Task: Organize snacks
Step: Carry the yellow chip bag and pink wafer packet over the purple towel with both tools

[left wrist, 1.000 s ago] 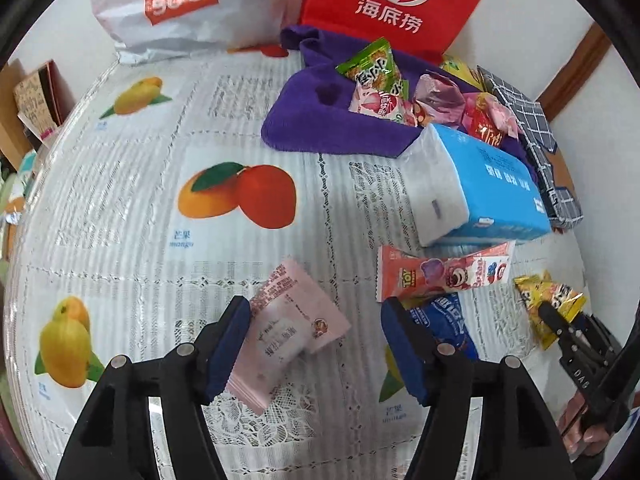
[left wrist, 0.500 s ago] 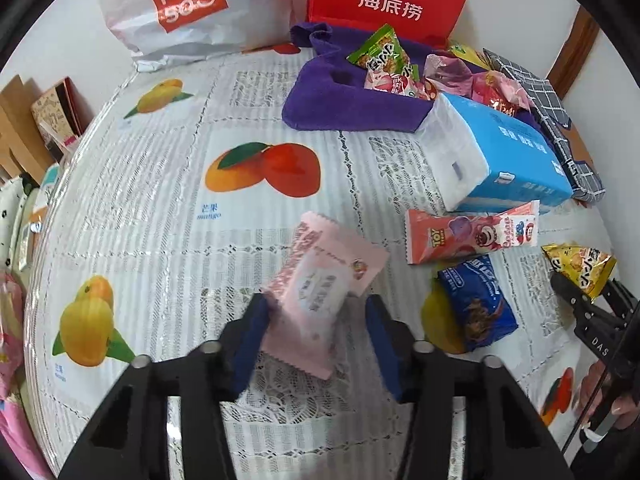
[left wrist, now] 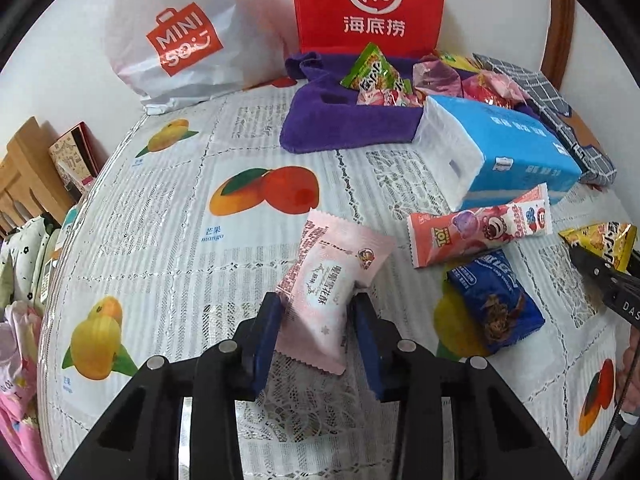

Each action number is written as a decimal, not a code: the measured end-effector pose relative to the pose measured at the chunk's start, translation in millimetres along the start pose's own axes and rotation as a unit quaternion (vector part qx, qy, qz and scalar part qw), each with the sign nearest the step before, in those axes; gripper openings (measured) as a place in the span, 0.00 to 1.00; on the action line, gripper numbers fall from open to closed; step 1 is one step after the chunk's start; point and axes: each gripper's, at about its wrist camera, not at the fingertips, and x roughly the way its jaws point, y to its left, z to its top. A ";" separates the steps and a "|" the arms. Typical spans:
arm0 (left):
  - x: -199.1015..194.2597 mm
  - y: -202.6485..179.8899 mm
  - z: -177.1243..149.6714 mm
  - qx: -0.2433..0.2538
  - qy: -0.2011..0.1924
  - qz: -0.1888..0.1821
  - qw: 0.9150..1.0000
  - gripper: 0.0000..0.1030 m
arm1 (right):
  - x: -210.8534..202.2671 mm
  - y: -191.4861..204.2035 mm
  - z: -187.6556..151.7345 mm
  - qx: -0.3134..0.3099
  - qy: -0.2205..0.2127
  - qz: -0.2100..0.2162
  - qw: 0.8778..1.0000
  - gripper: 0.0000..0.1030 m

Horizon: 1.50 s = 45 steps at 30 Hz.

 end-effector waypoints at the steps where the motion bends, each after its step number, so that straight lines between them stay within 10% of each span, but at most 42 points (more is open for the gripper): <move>1: 0.1 -0.4 -0.3 0.000 -0.004 -0.001 1.000 0.35 | -0.2 0.3 -0.4 -0.002 0.000 0.000 1.000 0.57; 23: -30.7 -14.3 19.9 -0.007 -0.032 -0.032 0.999 0.28 | -31.7 -0.2 -2.5 -0.016 -0.009 -0.016 1.000 0.51; 45: -80.8 -77.7 110.5 0.029 -0.040 -0.133 0.990 0.28 | -95.2 -17.9 73.6 0.025 -0.053 -0.023 0.998 0.51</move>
